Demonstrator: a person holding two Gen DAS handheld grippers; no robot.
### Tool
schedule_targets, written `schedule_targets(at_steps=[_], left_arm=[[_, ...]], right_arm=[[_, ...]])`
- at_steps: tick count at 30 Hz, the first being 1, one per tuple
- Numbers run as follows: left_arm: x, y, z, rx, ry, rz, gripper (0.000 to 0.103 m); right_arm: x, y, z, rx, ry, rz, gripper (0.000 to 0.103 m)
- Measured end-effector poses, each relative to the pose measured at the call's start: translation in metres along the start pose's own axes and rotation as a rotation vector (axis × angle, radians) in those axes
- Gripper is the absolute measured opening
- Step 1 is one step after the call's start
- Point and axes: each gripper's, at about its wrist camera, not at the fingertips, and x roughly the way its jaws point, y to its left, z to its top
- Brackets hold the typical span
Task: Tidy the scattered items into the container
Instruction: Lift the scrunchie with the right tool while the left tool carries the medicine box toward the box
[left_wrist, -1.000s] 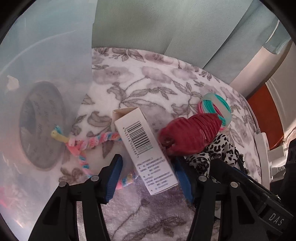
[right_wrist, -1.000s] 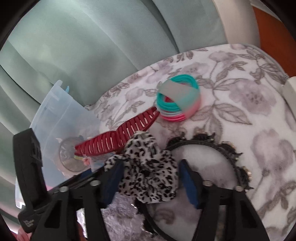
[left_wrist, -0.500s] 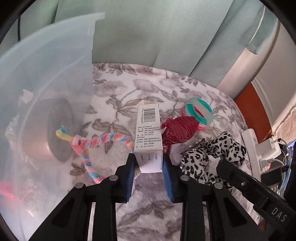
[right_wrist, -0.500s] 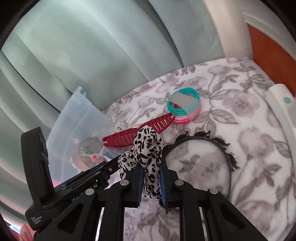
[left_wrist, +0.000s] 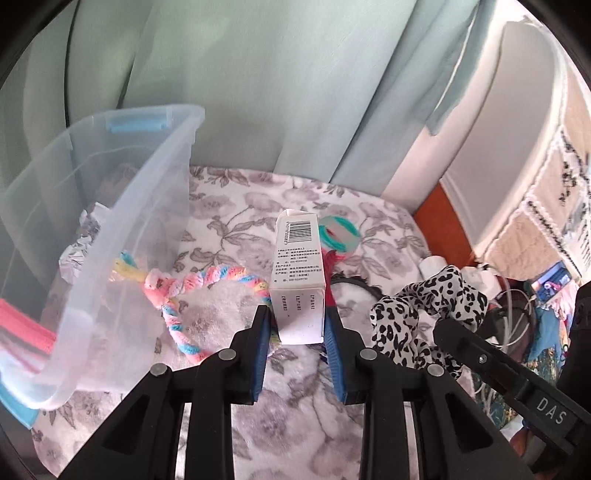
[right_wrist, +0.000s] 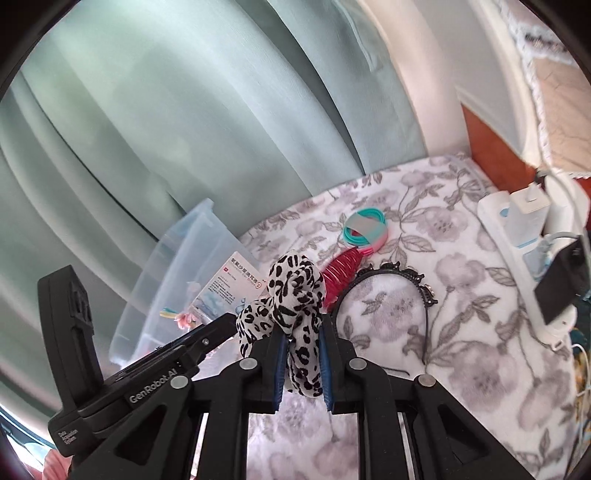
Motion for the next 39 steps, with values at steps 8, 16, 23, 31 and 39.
schedule_targets(at_steps=[8,16,23,31,39], left_arm=[[-0.032,-0.013,-0.011,0.045,-0.03,-0.025,0.03],[0.002,0.0,-0.056,0.031,0.076,0.006,0.03],[0.035,0.017,-0.076,-0.002,0.15,0.011,0.03],[0.052,0.019,-0.083,0.013,0.188,0.009,0.03],[0.061,0.015,-0.084,0.044,0.221,0.023,0.036]], right_arm=[[-0.036,0.006,-0.011,0.016,-0.043,0.0,0.017],[-0.039,-0.002,-0.028,0.036,-0.002,-0.013,0.017],[-0.031,-0.009,-0.036,0.051,0.032,-0.021,0.017],[-0.014,-0.017,-0.042,0.073,0.08,-0.033,0.017],[-0.003,-0.025,-0.045,0.093,0.103,-0.041,0.017]])
